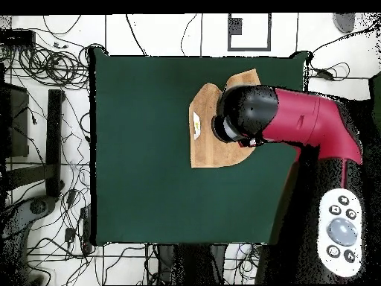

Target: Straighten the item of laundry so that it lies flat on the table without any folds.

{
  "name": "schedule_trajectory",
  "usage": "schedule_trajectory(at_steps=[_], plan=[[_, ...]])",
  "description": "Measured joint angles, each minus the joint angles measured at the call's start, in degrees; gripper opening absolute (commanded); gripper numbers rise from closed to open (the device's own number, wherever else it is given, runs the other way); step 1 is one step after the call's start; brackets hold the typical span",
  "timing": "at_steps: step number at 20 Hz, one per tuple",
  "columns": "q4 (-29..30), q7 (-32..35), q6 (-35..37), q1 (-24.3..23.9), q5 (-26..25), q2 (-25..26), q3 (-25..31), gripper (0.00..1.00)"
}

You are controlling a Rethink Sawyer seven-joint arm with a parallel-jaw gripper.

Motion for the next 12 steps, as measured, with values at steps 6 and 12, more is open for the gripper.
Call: schedule_trajectory(at_steps=[6, 12], plan=[[0.0, 0.0, 0.0, 0.0, 0.1, 0.0, 0.1, 1.00], [0.2, 0.0, 0.0, 0.0, 0.3, 0.1, 0.8, 1.00]])
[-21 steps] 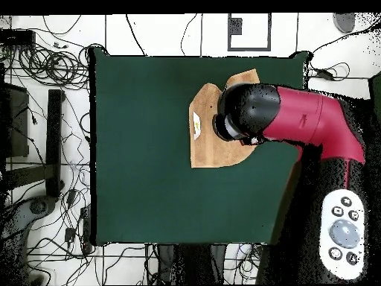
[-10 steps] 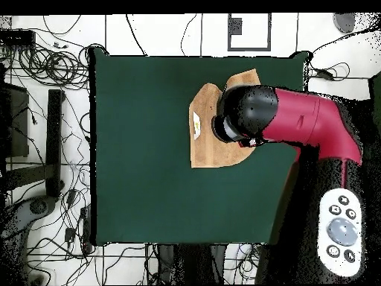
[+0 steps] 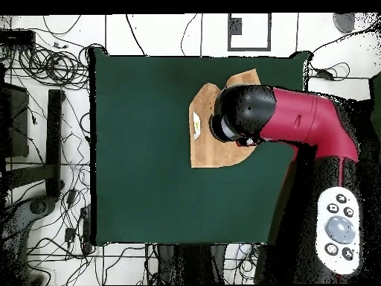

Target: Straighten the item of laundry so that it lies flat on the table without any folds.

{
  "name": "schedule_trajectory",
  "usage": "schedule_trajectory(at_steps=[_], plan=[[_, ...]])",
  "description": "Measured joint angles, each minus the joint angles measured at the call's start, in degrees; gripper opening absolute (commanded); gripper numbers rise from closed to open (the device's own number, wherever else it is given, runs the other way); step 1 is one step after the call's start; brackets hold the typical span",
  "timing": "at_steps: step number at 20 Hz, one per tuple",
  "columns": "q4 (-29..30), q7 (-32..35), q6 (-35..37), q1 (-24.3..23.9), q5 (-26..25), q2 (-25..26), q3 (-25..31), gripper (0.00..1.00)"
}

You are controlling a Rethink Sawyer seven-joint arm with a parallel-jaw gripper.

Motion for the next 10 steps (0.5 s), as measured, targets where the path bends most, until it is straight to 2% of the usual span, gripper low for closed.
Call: schedule_trajectory(at_steps=[10], plan=[[0.5, 0.0, -1.2, 0.1, 0.1, 0.5, 0.3, 1.00]])
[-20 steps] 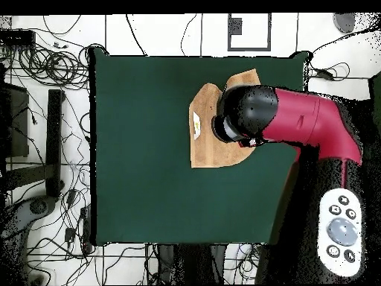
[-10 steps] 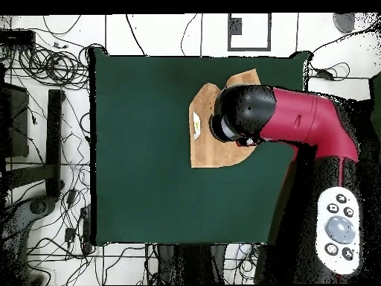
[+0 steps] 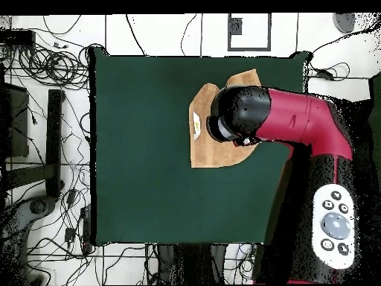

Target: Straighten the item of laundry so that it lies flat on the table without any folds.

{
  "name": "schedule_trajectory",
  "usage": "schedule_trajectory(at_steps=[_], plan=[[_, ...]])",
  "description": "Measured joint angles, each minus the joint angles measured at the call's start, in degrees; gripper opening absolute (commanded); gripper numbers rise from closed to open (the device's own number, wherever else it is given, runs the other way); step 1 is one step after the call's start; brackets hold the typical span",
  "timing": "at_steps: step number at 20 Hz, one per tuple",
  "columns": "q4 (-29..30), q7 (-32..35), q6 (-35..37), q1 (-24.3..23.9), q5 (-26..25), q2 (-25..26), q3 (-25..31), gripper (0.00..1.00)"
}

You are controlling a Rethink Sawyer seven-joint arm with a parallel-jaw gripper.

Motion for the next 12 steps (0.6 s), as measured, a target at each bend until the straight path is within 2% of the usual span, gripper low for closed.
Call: schedule_trajectory(at_steps=[12], plan=[[0.0, 0.0, -2.5, 0.0, 0.0, 2.8, 0.0, 1.00]])
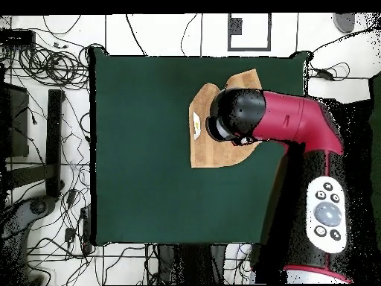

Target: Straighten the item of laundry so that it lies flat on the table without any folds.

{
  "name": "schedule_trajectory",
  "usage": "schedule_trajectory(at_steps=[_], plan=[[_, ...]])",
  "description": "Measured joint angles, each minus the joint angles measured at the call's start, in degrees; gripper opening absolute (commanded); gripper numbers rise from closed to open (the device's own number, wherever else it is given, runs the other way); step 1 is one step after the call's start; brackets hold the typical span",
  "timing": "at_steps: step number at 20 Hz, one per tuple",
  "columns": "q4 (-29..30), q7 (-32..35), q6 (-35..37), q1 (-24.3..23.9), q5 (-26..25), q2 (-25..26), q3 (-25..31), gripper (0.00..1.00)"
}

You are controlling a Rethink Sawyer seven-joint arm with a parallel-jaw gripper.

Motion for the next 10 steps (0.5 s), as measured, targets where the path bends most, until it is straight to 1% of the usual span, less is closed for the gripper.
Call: schedule_trajectory(at_steps=[10], plan=[[0.0, 0.0, -3.1, 0.0, -0.2, 2.2, 0.0, 1.00]])
